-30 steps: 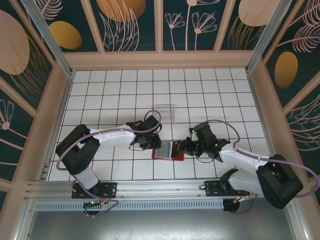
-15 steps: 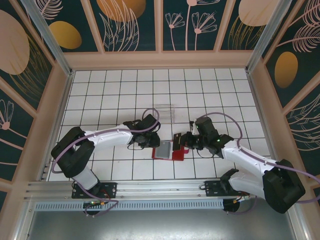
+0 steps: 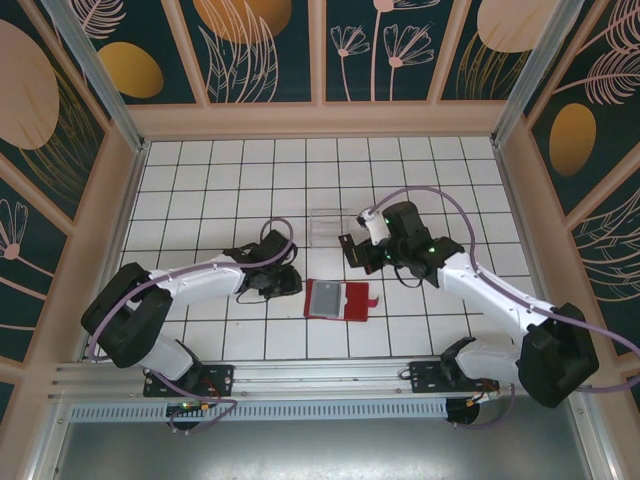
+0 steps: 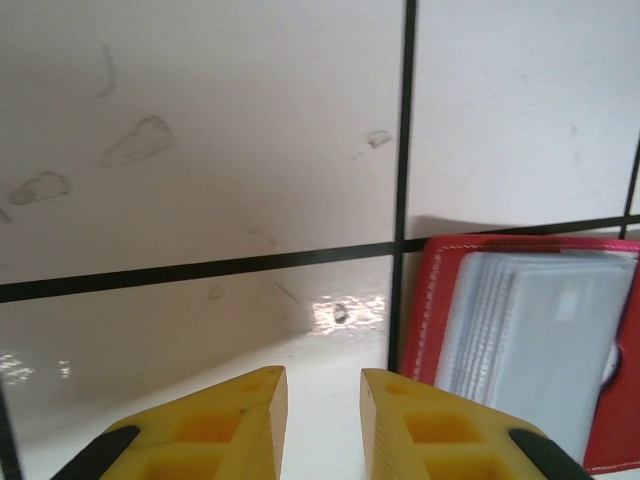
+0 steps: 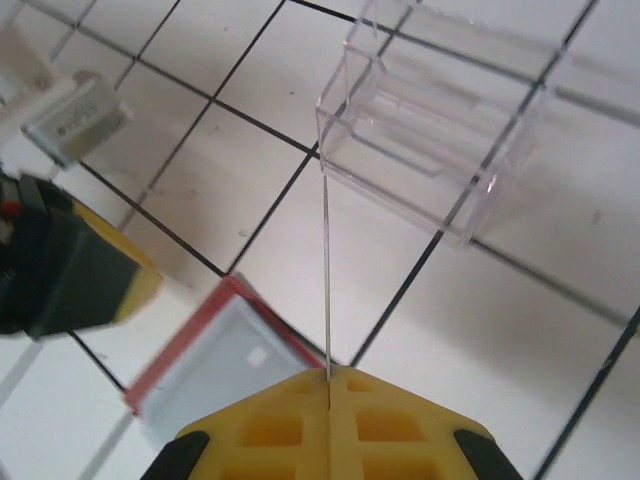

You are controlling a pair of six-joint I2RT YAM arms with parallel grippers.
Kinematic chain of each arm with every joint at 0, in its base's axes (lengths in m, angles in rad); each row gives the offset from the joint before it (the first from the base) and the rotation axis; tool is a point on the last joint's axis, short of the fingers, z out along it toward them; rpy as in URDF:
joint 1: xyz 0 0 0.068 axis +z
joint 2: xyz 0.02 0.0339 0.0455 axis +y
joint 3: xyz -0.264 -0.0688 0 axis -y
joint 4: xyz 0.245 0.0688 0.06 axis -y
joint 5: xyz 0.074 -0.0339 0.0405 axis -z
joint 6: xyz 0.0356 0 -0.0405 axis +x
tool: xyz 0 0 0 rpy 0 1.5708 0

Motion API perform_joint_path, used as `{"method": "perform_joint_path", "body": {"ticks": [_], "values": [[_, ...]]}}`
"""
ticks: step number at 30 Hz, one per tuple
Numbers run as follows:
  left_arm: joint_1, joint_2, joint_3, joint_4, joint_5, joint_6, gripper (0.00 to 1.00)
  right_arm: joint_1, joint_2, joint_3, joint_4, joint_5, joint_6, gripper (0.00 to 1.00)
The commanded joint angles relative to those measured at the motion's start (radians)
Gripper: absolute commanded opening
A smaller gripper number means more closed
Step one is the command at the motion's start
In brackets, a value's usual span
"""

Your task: Take the credit cards out of the card holder

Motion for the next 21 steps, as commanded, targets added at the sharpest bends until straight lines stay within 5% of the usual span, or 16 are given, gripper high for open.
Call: {"method": "perform_joint_path", "body": {"ticks": [1, 11, 21], "values": [[0.018, -0.031, -0.01, 0.002, 0.003, 0.019, 0.28, -0.007, 0.042, 0.08, -0.106, 0.001, -0.329, 0.0], [0.03, -0.058, -0.011, -0.022, -0.009, 0.047, 0.28, -0.007, 0.195, 0.312, -0.293, 0.002, -0.812, 0.0], [0.032, -0.088, -0.046, -0.013, -0.019, 0.037, 0.28, -0.017, 0.444, 0.63, -0.46, -0.03, -1.021, 0.0]]}}
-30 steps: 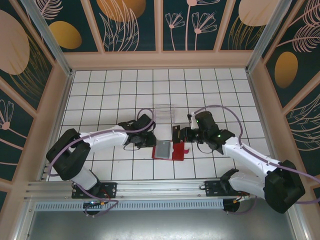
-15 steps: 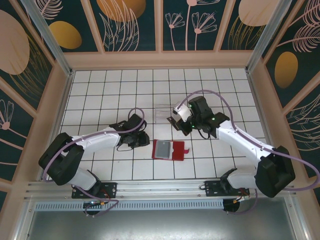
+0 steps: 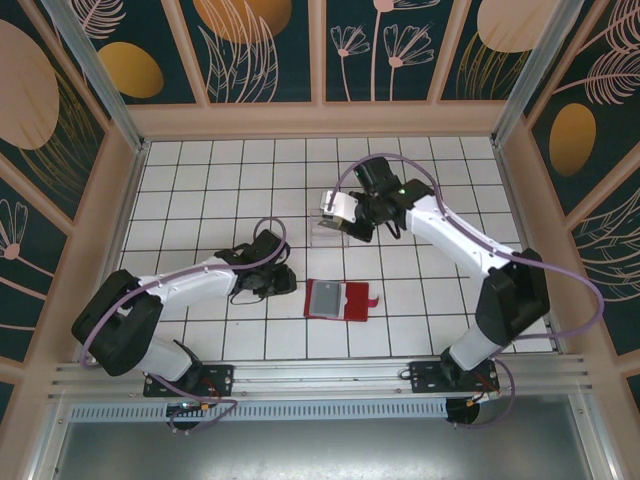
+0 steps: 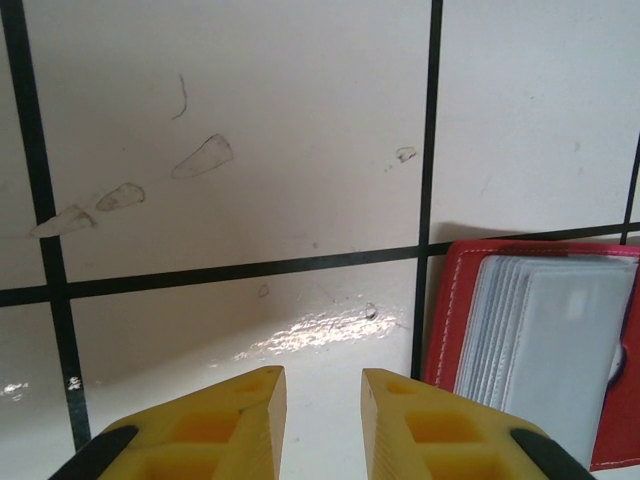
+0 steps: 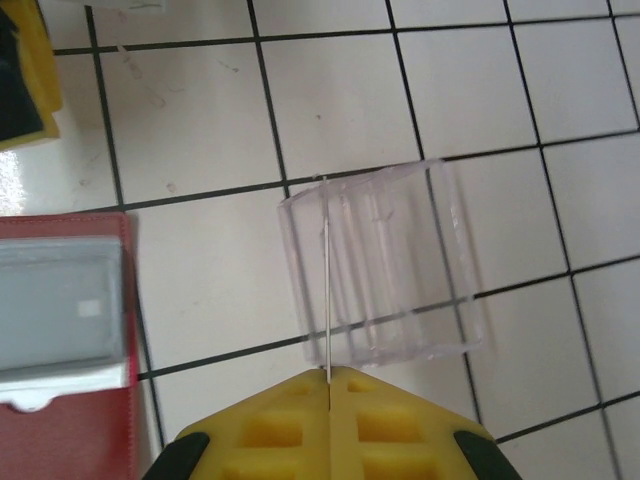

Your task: Take the credit cards out of the card holder

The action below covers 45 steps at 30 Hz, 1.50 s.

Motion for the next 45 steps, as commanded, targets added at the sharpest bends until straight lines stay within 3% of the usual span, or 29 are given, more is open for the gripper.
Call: {"method": "perform_joint_path", "body": {"ticks": [1, 11, 23, 45], "values": [[0.008, -0.032, -0.012, -0.009, -0.01, 0.005, 0.28, -0.016, 0.071, 0.1, -0.113, -0.029, -0.121, 0.0], [0.008, -0.042, -0.024, -0.002, -0.003, -0.004, 0.28, -0.034, 0.316, 0.395, -0.289, -0.003, -0.182, 0.0], [0.009, -0.04, -0.028, 0.007, -0.004, -0.013, 0.28, -0.042, 0.483, 0.602, -0.382, 0.055, -0.218, 0.0], [0.009, 0.0, -0.024, 0.032, 0.016, -0.015, 0.28, -0.043, 0.575, 0.607, -0.374, 0.069, -0.239, 0.0]]}}
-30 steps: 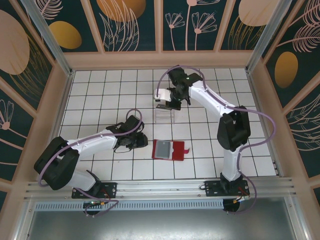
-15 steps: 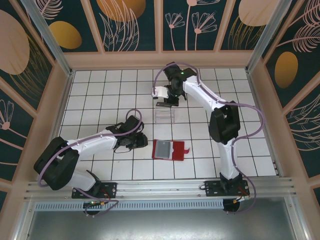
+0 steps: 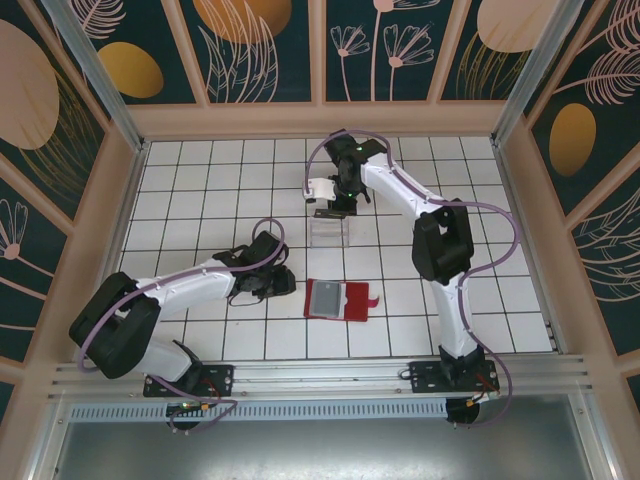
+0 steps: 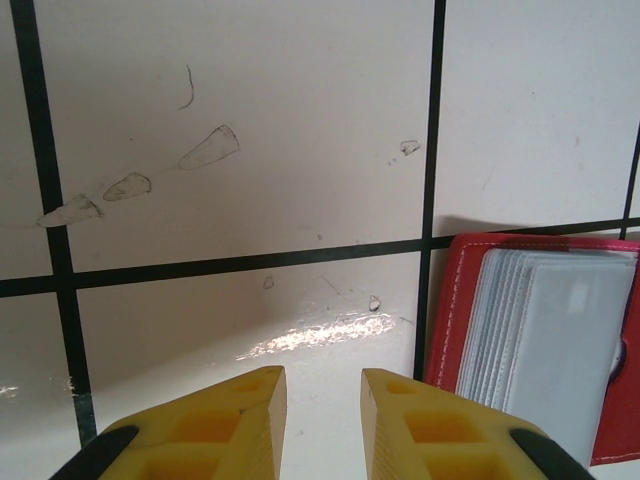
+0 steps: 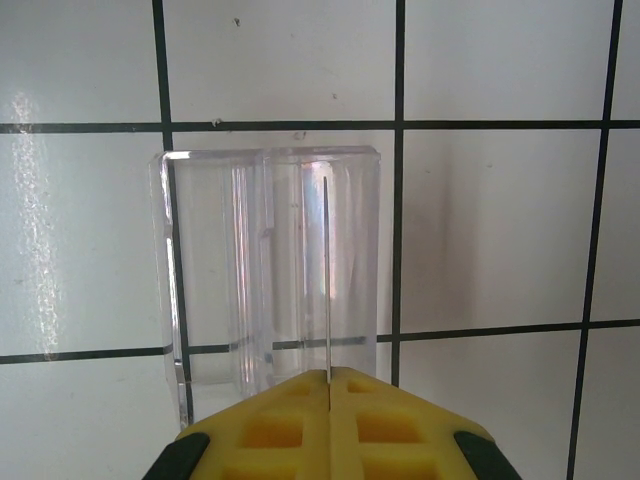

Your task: Take the credit cards out of the card holder

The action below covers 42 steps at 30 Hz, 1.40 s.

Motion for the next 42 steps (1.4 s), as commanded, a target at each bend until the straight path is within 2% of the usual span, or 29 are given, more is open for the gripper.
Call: {"method": "perform_joint_path", "body": {"ticks": [1, 16, 28, 32, 42], "values": [[0.008, 0.01, -0.009, 0.02, 0.014, -0.011, 0.28, -0.009, 0.01, -0.015, -0.024, -0.012, -0.03, 0.0], [0.008, 0.006, -0.014, 0.019, 0.018, -0.009, 0.28, 0.002, 0.04, -0.013, -0.004, -0.024, -0.032, 0.01], [0.007, -0.007, -0.026, 0.022, 0.015, -0.017, 0.28, 0.005, 0.043, 0.03, 0.014, -0.022, -0.024, 0.27], [0.008, -0.008, -0.027, 0.023, 0.013, -0.017, 0.28, 0.005, 0.028, 0.019, 0.05, 0.02, -0.017, 0.34], [0.008, -0.012, -0.031, 0.022, 0.01, -0.017, 0.28, 0.01, 0.001, -0.005, 0.158, 0.104, -0.008, 0.4]]}}
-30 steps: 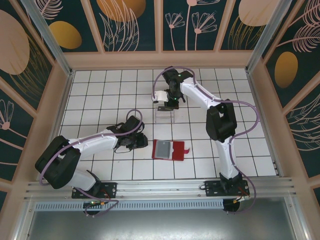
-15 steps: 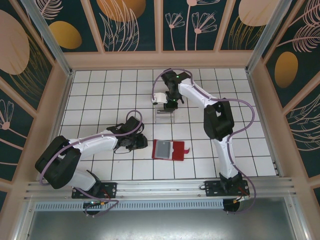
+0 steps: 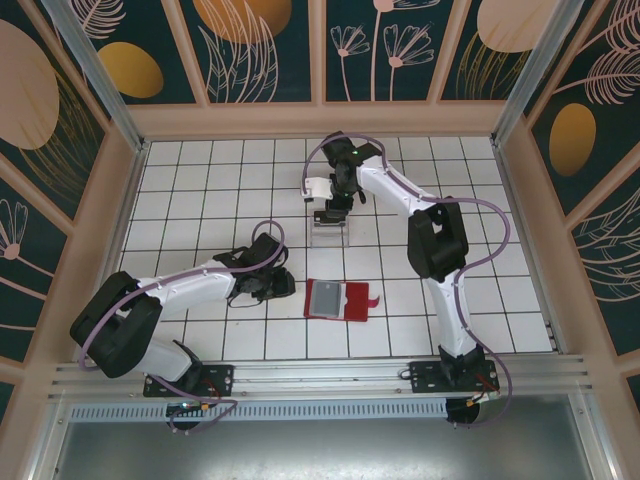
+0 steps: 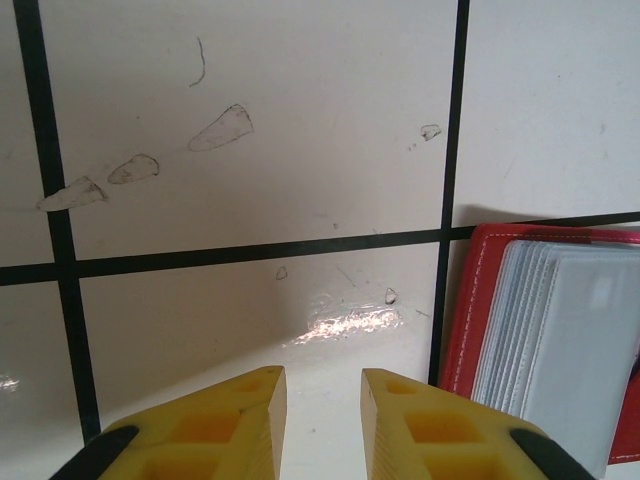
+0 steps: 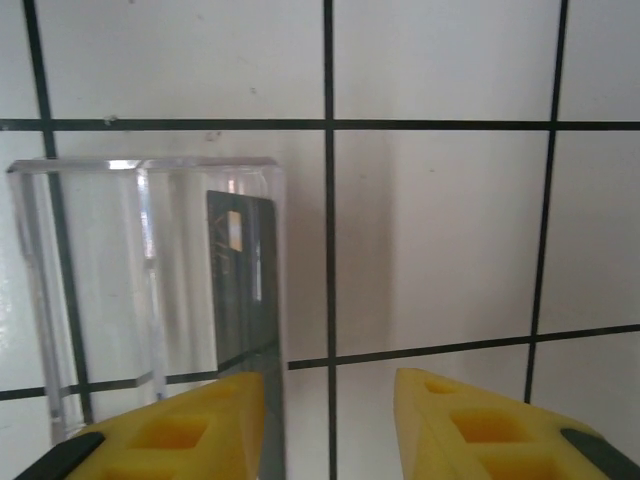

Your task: Take the credit cards out of the card holder

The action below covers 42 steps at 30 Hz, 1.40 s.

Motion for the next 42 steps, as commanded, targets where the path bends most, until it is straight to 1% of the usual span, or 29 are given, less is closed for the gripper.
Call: {"method": "perform_joint_path", "body": {"ticks": [1, 11, 14, 17, 20, 23, 25, 27, 30, 32, 35, 37, 39, 42], "values": [[0.007, -0.017, -0.016, 0.014, 0.003, -0.012, 0.28, 0.01, -0.051, -0.004, 0.045, 0.043, 0.007, 0.4], [0.008, -0.014, -0.013, 0.017, 0.003, -0.011, 0.28, 0.014, -0.085, -0.053, 0.123, 0.091, 0.021, 0.42], [0.008, -0.02, -0.01, 0.017, 0.002, -0.008, 0.28, 0.014, -0.096, -0.052, 0.127, 0.074, 0.066, 0.42], [0.007, -0.023, -0.001, 0.019, 0.0, 0.001, 0.28, 0.013, -0.125, -0.066, 0.147, 0.036, 0.154, 0.42], [0.008, -0.025, 0.016, 0.023, 0.008, 0.02, 0.27, 0.013, -0.162, -0.099, 0.209, -0.005, 0.342, 0.4], [0.008, -0.018, 0.033, 0.037, 0.03, 0.04, 0.27, 0.011, -0.198, -0.135, 0.237, -0.079, 0.553, 0.37], [0.008, -0.013, 0.032, 0.062, 0.056, 0.049, 0.26, 0.017, -0.247, -0.211, 0.292, -0.099, 0.7, 0.34], [0.007, -0.006, 0.039, 0.079, 0.07, 0.056, 0.26, 0.022, -0.302, -0.307, 0.37, -0.094, 0.859, 0.32], [0.007, 0.013, 0.059, 0.083, 0.085, 0.07, 0.26, 0.029, -0.382, -0.434, 0.43, -0.086, 1.11, 0.32], [0.008, 0.026, 0.071, 0.082, 0.086, 0.075, 0.26, 0.027, -0.42, -0.488, 0.419, -0.08, 1.262, 0.29], [0.008, 0.042, 0.089, 0.074, 0.064, 0.062, 0.25, 0.038, -0.475, -0.568, 0.383, -0.067, 1.459, 0.21], [0.007, 0.029, 0.076, 0.098, 0.022, 0.021, 0.25, 0.049, -0.524, -0.628, 0.362, -0.079, 1.585, 0.21], [0.008, 0.019, 0.066, 0.127, 0.011, -0.003, 0.26, 0.064, -0.569, -0.692, 0.357, -0.084, 1.667, 0.21], [0.014, 0.033, 0.077, 0.129, 0.002, -0.012, 0.26, 0.116, -0.623, -0.755, 0.321, -0.016, 1.757, 0.22]]}}
